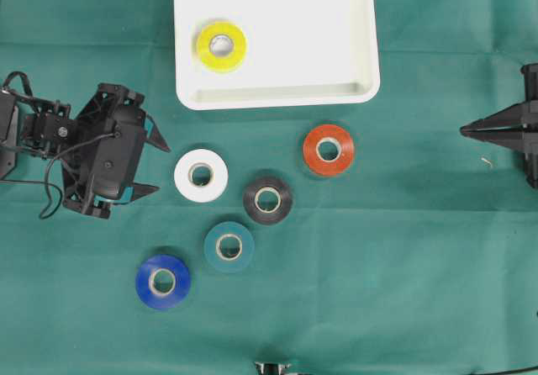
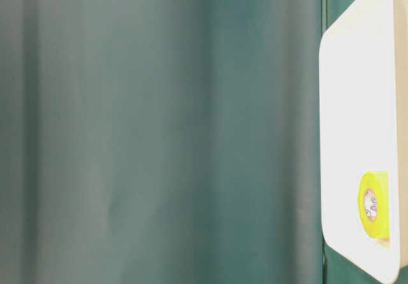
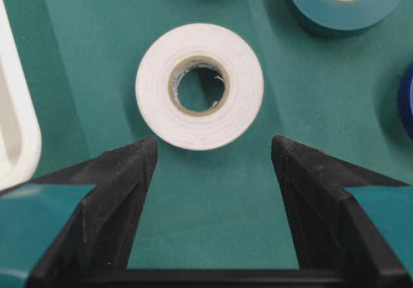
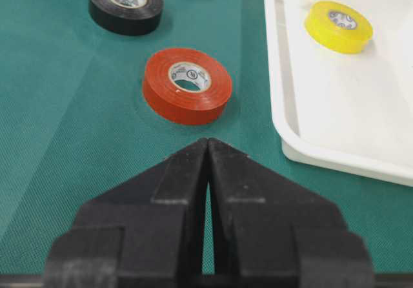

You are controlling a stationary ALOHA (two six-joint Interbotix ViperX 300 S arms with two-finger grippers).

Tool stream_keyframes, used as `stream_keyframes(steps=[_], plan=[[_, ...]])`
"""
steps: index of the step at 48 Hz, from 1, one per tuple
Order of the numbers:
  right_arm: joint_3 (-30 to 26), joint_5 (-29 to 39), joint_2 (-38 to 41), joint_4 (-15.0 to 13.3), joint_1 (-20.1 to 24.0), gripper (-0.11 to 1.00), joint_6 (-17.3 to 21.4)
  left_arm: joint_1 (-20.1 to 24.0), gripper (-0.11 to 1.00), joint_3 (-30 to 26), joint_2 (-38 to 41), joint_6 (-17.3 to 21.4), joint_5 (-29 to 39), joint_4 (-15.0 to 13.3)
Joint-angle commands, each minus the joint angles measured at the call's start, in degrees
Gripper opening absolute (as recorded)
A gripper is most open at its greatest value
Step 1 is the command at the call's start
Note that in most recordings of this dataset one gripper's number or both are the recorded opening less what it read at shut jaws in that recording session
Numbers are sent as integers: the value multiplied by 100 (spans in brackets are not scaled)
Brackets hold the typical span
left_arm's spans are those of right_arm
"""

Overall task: Put the tape into the white case with the left arm.
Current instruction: 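Release the yellow roll in the tray and withdraw the left gripper, then move the left gripper down to the blue roll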

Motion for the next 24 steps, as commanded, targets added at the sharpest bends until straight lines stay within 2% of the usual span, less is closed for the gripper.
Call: stream_keyframes(steps=[1, 12, 24], plan=[[18, -44, 35, -26, -9, -9, 9, -35, 71, -62, -70, 0, -44, -18], [18, -44, 35, -26, -9, -9, 9, -299, 71, -62, -70, -9, -44, -18], [18, -44, 35, -35, -9, -9, 9, -888, 71, -79, -26, -9, -44, -18]])
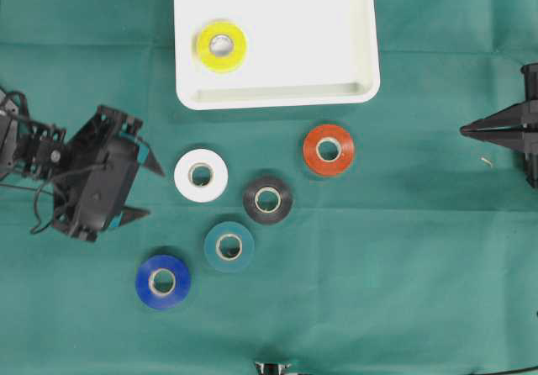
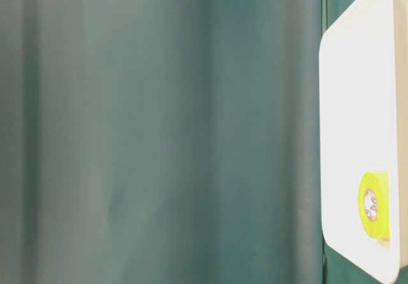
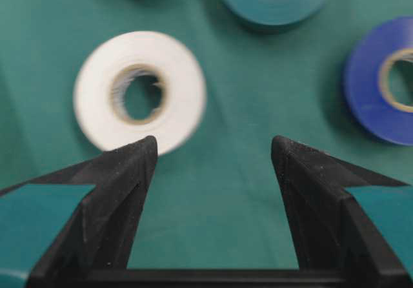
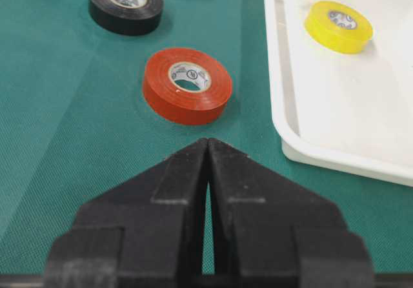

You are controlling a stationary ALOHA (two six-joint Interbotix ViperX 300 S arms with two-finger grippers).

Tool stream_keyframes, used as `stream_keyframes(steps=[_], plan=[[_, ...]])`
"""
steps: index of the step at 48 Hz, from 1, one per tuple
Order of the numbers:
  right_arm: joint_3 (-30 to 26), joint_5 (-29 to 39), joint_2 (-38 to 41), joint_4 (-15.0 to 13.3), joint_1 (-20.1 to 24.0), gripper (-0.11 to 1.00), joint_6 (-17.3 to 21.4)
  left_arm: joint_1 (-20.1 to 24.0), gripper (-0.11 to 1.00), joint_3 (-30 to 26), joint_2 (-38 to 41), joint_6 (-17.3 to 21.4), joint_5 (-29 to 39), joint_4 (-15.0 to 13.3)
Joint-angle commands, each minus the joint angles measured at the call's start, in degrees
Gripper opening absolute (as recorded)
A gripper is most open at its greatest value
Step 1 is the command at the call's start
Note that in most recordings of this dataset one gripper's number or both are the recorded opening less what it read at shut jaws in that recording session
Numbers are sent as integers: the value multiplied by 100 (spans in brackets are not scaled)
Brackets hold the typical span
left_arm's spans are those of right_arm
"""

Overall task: Put the tape into the white case with the left arm.
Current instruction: 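Move the left gripper down to the blue roll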

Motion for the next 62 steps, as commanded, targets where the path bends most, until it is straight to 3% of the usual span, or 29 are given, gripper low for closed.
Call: stream_keyframes(steps=[1, 11, 25, 53, 62], plan=[[26, -44, 35, -26, -9, -9, 9, -220, 71, -79, -26, 18, -44, -9], [26, -44, 35, -26, -9, -9, 9, -633, 71, -53, -26, -149, -53, -9], [26, -53, 35, -26, -9, -9, 9, -773, 70, -105, 105, -264, -97, -9], [26, -44, 35, -26, -9, -9, 9, -1160, 70, -1134, 1758, -264, -369, -9], [26, -44, 35, -26, -9, -9, 9, -1160, 70, -1178, 1995, -272, -352, -9]])
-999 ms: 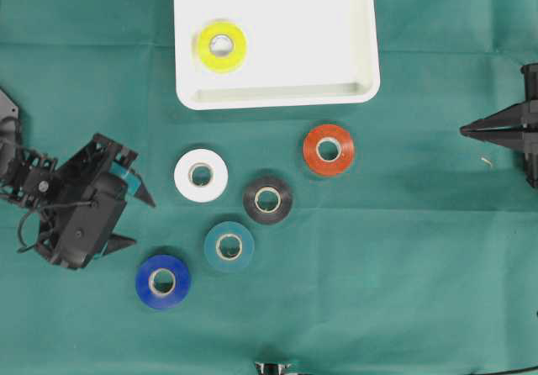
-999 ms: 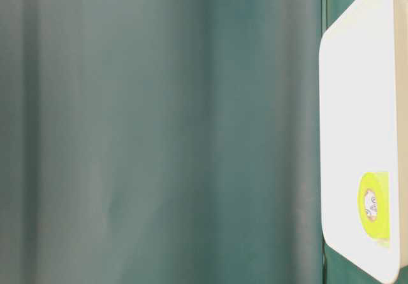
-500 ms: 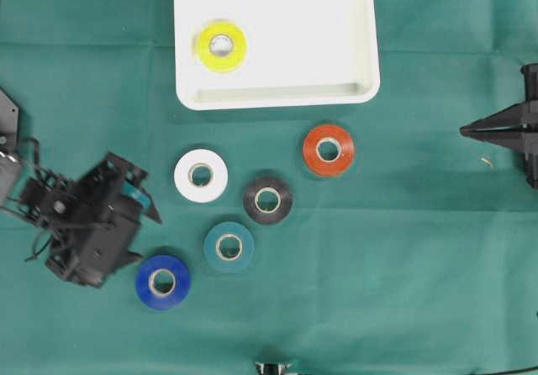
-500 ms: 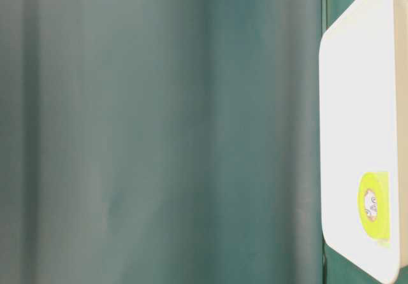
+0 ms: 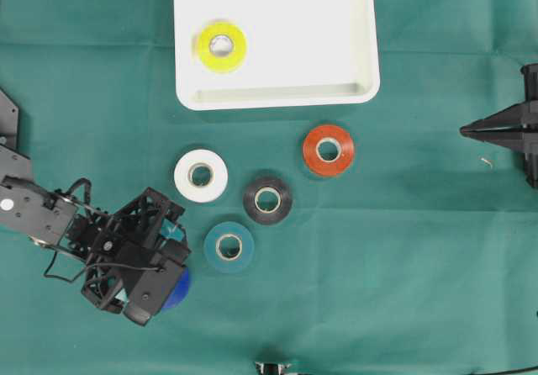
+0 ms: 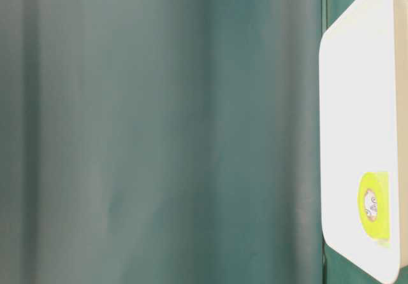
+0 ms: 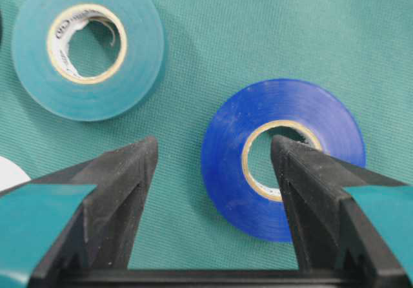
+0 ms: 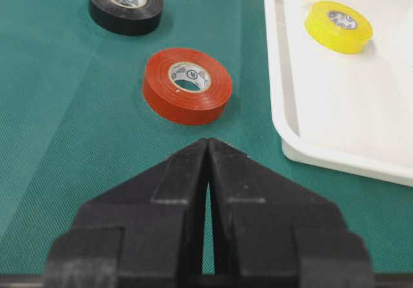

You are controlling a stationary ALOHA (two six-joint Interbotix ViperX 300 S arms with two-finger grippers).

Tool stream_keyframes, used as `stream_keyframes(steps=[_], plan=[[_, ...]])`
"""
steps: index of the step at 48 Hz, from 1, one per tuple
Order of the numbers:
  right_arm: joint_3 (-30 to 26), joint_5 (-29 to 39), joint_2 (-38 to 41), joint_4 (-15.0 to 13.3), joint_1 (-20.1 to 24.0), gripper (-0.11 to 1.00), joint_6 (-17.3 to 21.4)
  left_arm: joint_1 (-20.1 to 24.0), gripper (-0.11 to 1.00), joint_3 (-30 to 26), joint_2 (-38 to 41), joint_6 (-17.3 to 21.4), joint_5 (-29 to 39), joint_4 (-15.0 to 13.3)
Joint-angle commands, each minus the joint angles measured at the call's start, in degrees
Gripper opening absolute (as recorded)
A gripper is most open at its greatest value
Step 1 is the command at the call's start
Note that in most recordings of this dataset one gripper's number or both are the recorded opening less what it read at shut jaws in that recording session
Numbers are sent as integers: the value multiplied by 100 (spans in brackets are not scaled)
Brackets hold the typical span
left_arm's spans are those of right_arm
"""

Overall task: Put the tape into the white case with the left arm.
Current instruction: 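Move the left gripper down to the blue roll, then grasp the blue roll by its rim with the left gripper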

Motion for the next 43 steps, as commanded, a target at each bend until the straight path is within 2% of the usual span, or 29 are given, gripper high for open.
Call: stream_keyframes(steps=[1, 29, 43], plan=[[18, -44, 35, -26, -9, -9, 9, -26, 70, -114, 9, 0, -26, -9], [18, -53, 35, -26, -9, -9, 9, -26, 70, -141, 571, -9, -255, -9], [18, -53, 35, -26, -9, -9, 9, -26, 68, -158, 536, 0, -255, -9]])
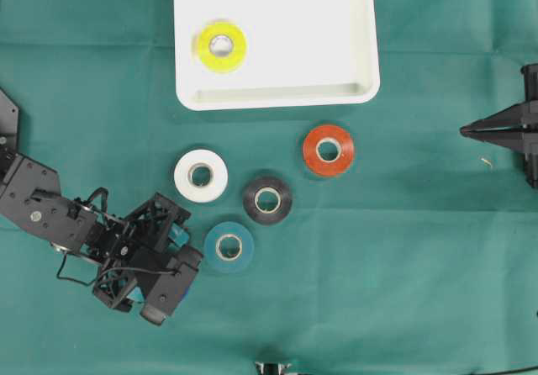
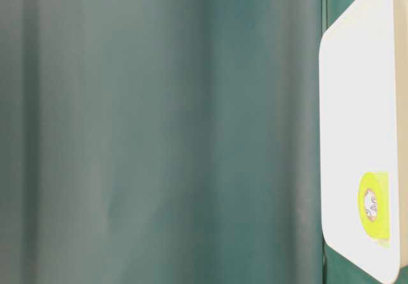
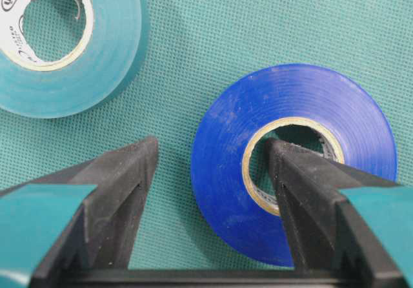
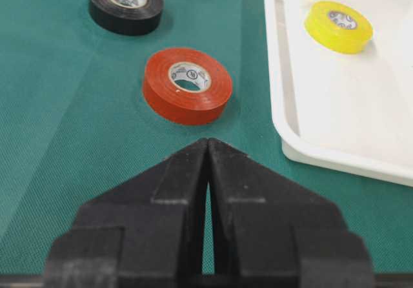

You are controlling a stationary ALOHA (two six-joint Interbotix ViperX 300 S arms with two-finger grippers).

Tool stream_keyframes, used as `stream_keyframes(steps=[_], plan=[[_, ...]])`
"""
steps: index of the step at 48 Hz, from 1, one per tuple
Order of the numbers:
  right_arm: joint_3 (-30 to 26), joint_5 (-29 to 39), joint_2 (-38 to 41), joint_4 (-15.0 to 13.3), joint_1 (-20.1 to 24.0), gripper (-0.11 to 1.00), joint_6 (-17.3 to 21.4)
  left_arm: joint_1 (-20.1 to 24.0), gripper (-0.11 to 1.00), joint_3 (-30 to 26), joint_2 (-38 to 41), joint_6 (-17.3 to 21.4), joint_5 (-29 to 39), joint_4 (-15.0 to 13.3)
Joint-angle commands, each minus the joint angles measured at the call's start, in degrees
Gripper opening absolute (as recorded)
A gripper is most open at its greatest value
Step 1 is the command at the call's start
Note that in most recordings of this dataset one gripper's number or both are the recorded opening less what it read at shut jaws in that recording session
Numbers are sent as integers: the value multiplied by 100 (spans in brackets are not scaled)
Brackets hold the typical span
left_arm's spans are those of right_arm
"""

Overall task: Put the tape into the white case with the left arm.
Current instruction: 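Grasp the blue roll by its rim with the left gripper, then carry the blue roll with the left gripper into the tray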

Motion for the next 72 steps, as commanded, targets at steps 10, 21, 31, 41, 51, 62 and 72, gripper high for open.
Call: stream_keyframes(steps=[10, 21, 31, 41, 51, 62, 72], plan=[[18, -53, 35, -26, -9, -9, 18, -26, 29, -114, -114, 0, -26, -18], [26, -53, 35, -26, -9, -9, 18, -53, 26, -114, -149, 9, -26, -9], [18, -44, 35, -26, -9, -9, 18, -88, 26, -220, -439, -105, 9, -9], [18, -44, 35, -26, -9, -9, 18, -35, 26, -387, -1028, -308, 158, -9], [18, -44, 35, -26, -9, -9, 18, 290, 26, -396, -1389, -290, 712, 9], [18, -53, 35, -26, -9, -9, 18, 1160, 26, -352, -1564, -264, 940, 18], [18, -53, 35, -26, -9, -9, 18, 2101, 26, -290, -1661, -123, 940, 35]])
